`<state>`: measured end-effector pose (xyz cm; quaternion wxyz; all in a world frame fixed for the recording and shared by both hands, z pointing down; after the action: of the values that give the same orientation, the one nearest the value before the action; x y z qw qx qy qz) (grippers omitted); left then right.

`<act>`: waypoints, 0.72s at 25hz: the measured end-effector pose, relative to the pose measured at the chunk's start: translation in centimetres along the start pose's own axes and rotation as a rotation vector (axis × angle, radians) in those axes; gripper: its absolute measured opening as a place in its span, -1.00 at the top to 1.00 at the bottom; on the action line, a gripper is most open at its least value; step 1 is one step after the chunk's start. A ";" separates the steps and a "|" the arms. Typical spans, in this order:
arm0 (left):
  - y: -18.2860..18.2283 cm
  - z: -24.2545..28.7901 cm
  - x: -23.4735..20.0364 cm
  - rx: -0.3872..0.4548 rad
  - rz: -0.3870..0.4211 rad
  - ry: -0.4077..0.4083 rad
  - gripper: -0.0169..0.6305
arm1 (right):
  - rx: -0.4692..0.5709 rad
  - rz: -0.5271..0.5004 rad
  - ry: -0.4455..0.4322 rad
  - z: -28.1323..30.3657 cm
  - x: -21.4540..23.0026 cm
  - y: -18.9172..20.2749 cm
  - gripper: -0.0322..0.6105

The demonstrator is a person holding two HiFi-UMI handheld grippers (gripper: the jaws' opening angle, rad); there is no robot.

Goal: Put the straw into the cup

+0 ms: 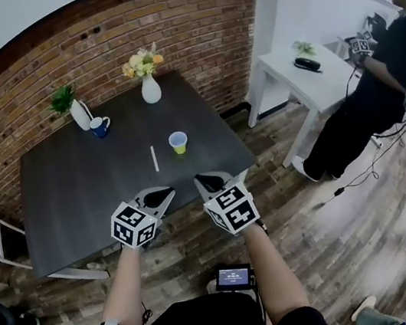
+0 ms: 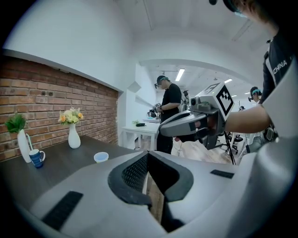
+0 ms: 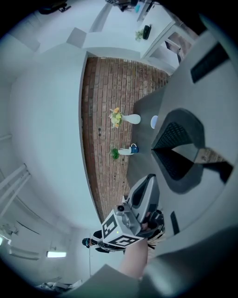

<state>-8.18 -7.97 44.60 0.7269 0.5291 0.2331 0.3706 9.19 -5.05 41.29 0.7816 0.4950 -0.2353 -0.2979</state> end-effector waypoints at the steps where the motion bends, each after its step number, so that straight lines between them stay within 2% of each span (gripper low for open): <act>1: -0.4 0.7 -0.3 0.001 -0.002 -0.007 0.94 | -0.003 -0.004 -0.009 0.3 0.8 -0.3 0.88; 10: -2.5 6.1 -1.9 -0.013 -0.022 -0.066 0.94 | -0.032 -0.007 -0.081 2.5 7.1 -1.1 0.88; 18: -1.2 7.9 -4.3 -0.063 -0.045 -0.102 0.94 | -0.061 0.011 -0.118 5.7 9.7 -0.7 0.88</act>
<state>-4.69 -16.24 45.91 0.7624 0.5186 0.1958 0.3338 12.21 -15.68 43.66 0.7827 0.4512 -0.2742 -0.3295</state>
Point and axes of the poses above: the fingertips, and each gripper's own axes: z forward along the fingers, x to its right, y out of its underside, the point moved 8 cm from there along -z, backward along the fingers, and after that the axes turned 14 degrees about -y, right-handed, at the moved point
